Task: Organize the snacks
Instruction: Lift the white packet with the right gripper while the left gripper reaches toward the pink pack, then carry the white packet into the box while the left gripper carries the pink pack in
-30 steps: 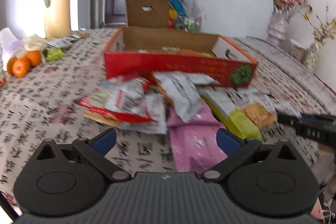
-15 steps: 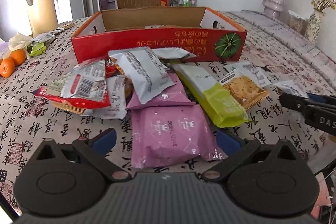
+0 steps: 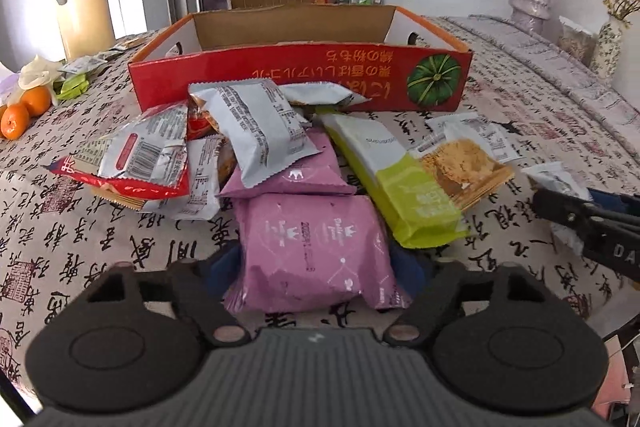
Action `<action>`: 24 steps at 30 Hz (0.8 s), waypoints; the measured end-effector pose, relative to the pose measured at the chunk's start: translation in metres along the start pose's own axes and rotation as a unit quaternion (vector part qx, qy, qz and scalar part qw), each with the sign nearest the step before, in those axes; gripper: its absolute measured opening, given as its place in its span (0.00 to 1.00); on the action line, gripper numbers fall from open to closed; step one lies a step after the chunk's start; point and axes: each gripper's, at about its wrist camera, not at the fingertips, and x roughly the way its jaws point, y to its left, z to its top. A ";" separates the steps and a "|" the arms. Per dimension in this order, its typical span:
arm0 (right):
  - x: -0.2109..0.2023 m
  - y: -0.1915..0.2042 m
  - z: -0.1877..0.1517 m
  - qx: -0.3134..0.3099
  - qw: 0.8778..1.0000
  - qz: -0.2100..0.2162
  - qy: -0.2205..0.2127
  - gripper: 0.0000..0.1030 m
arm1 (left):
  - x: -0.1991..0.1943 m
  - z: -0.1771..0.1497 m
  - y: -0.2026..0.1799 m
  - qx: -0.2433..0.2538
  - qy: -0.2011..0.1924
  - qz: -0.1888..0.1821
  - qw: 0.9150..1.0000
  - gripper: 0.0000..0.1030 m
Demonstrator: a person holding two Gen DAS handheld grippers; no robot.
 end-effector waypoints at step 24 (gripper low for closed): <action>-0.017 0.025 0.011 -0.024 0.999 0.005 -0.025 0.38 | -0.057 -0.010 0.027 -0.005 -0.099 -0.052 0.994 0.61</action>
